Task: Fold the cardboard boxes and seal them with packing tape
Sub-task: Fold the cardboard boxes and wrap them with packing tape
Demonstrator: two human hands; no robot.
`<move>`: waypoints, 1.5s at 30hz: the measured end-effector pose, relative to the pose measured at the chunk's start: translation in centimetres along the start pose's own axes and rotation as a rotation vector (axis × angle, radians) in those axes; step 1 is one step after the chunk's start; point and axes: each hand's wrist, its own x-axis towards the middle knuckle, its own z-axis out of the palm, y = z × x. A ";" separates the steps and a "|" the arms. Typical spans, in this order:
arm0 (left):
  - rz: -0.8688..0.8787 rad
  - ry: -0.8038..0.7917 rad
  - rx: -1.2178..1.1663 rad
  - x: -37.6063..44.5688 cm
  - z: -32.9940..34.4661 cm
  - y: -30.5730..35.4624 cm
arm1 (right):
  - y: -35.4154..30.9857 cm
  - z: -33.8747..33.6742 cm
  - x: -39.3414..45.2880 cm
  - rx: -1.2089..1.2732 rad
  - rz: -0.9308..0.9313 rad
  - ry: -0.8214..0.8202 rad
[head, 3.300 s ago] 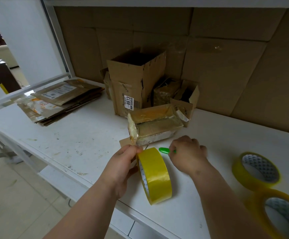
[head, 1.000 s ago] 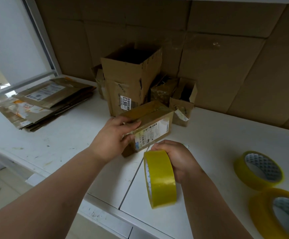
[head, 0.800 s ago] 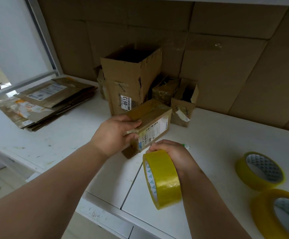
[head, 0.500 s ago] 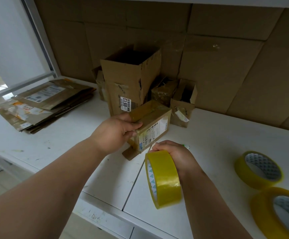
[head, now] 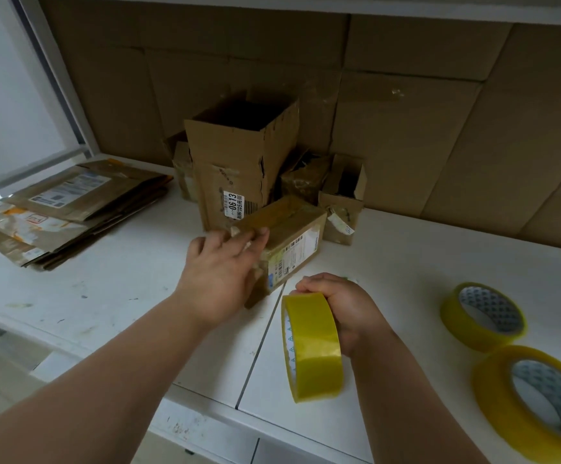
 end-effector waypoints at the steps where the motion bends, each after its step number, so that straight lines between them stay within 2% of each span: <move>1: -0.032 -0.042 0.044 -0.4 0.5 0.3 | 0.0 0.0 -0.1 0.003 0.002 0.004; 5: -0.137 -0.168 0.034 -1.3 2.4 0.6 | 0.1 0.1 -0.4 0.021 -0.007 0.009; 8: -0.180 -0.169 -0.134 -1.3 2.5 1.4 | 0.2 0.0 -0.7 0.030 -0.019 0.010; 10: -0.262 -0.079 -0.227 -1.5 1.7 2.5 | 0.1 -0.1 -0.9 0.021 -0.034 0.013; 12: -0.352 0.124 -0.305 -2.1 0.6 3.5 | 0.1 -0.3 -1.2 0.018 -0.047 0.010; 14: -0.349 0.277 -0.476 -2.4 -0.3 4.2 | 0.1 -0.4 -1.3 0.022 -0.059 0.009; 15: -0.346 0.261 -0.609 -2.4 -0.8 4.6 | 0.1 -0.5 -1.4 0.020 -0.063 0.010; 17: -0.395 0.093 -0.872 -2.0 -1.8 5.5 | 0.1 -0.4 -1.6 0.026 -0.072 0.004; 19: -0.422 -0.061 -1.011 -1.5 -2.2 6.0 | 0.2 -0.4 -1.7 0.040 -0.093 -0.009; 24: -0.518 -0.174 -1.076 -1.2 -2.6 6.3 | 0.2 -0.6 -2.3 0.008 -0.143 -0.007; 30: -0.598 -0.252 -1.066 -0.8 -3.0 7.0 | 0.1 -0.9 -2.8 -0.168 -0.225 -0.010; 33: -0.618 -0.273 -1.045 -0.3 -3.3 7.4 | 0.0 -1.0 -2.8 -0.330 -0.319 0.051; 36: -0.652 -0.309 -1.042 0.2 -3.5 7.5 | -0.5 -1.0 -2.9 -0.627 -0.422 0.153; 39: -0.683 -0.371 -1.077 0.6 -3.5 7.7 | -0.9 -1.0 -3.2 -0.902 -0.514 0.183; 42: -0.695 -0.408 -1.104 0.8 -3.6 7.8 | -1.3 -0.9 -3.6 -1.130 -0.571 0.257; 45: -0.671 -0.424 -1.076 0.9 -3.4 8.2 | -1.4 -1.0 -3.9 -1.243 -0.573 0.350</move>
